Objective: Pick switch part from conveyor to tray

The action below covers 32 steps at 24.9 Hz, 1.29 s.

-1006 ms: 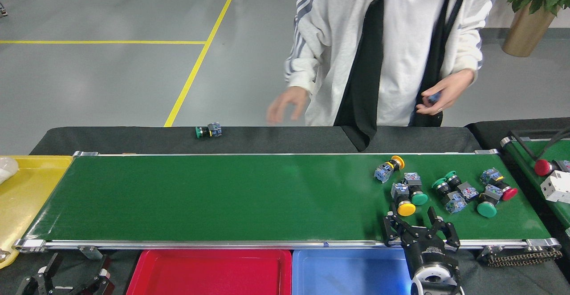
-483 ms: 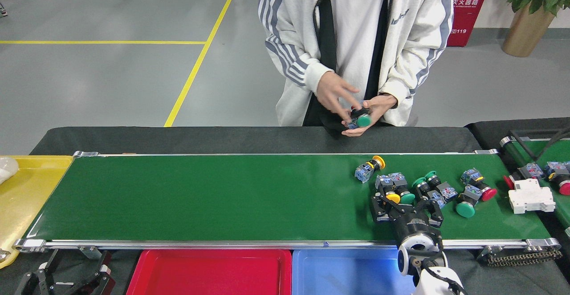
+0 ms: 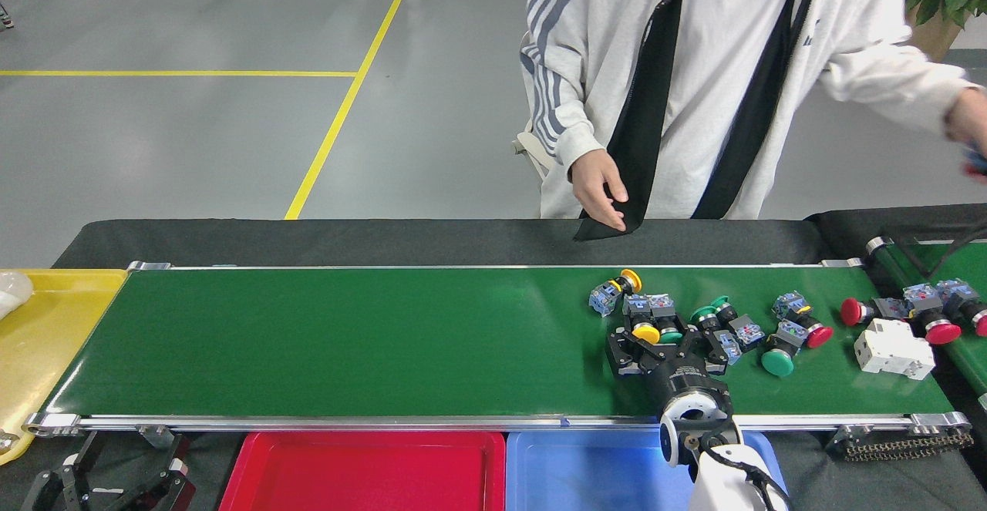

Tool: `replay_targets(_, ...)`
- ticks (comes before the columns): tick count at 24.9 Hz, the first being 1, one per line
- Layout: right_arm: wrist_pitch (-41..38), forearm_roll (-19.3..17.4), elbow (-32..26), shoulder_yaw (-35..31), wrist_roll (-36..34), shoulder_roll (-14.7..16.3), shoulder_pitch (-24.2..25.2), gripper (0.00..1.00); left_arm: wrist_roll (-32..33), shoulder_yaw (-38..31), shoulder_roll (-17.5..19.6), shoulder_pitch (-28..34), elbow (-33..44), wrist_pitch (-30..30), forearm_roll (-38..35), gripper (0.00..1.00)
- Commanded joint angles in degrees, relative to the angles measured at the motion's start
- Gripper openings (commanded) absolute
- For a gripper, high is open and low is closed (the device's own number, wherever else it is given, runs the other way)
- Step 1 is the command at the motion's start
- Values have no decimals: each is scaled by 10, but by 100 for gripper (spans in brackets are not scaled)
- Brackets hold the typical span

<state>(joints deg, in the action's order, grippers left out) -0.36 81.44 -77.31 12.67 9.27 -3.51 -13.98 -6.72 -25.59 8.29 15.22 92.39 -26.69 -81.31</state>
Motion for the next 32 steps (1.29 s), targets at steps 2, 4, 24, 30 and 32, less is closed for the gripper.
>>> replay_targets(2, -122, -1, -61, 43, -29, 3, 24, 3, -2, -3, 8, -4, 4, 0, 2, 100)
replay_targets(4, -214, 1, -83, 83, -57, 4, 40, 18, -2, -3, 8, -4, 4, 0, 2, 100)
replay_targets(24, 61, -26, -180, -52, -200, -33, 277, 98, 30, 49, 3, -48, 33, -73, -2, 100)
replay_targets(30, 101, -66, -180, -72, -198, -19, 270, 98, 45, 155, 4, -85, 37, -72, -5, 100)
replay_targets(32, 117, -60, -177, -66, -190, -15, 239, 98, 70, 208, 2, -143, 29, -70, -10, 100)
